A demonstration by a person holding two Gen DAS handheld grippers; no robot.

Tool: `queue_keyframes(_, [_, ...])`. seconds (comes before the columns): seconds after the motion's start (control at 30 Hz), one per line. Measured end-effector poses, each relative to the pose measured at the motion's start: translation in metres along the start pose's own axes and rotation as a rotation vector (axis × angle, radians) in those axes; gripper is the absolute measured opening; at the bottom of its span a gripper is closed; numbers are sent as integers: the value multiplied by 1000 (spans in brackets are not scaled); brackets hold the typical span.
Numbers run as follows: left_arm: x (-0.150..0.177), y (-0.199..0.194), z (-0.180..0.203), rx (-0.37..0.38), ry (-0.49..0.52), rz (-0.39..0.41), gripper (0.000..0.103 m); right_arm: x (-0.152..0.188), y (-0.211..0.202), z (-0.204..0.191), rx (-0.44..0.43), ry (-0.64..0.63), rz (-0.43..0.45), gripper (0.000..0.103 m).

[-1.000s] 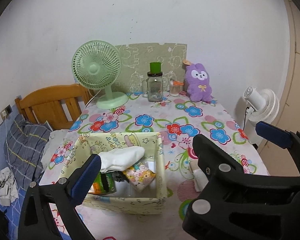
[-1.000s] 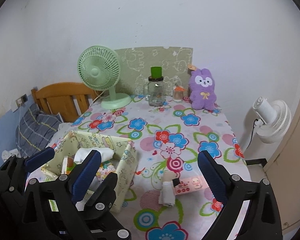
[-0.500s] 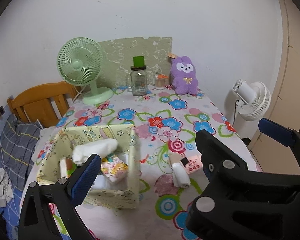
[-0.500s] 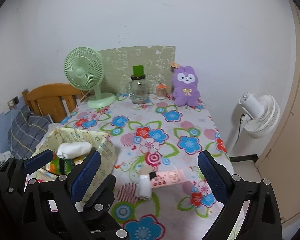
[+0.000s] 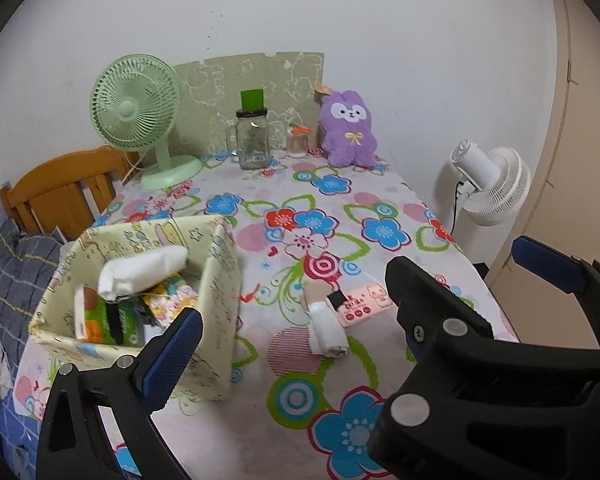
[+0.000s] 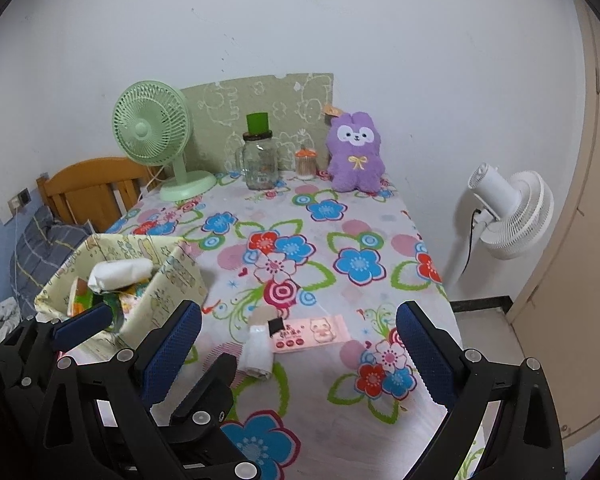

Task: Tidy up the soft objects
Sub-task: 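Withdraw both open tools from the box toward the towel and wipes pack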

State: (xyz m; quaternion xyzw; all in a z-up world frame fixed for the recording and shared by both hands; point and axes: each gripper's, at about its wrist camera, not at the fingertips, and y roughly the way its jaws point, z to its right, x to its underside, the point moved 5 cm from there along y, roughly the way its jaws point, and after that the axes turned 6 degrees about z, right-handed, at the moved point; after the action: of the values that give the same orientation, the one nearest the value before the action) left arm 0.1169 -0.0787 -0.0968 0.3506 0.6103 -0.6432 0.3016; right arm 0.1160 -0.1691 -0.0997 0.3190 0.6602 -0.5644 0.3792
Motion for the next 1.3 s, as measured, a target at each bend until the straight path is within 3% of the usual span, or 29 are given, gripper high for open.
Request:
queue_keyframes(0.47, [23,31,22,23,27,-88,101,31,27,23,-1,9,-76,99])
queue_keyframes(0.8, [36,61,29,36,6,-182,85,43,52,35,-7,19,-127,99])
queue_keyframes(1.3, [47,98,26,-22,6,-243,83,58,89,47,-7,11,-209,99])
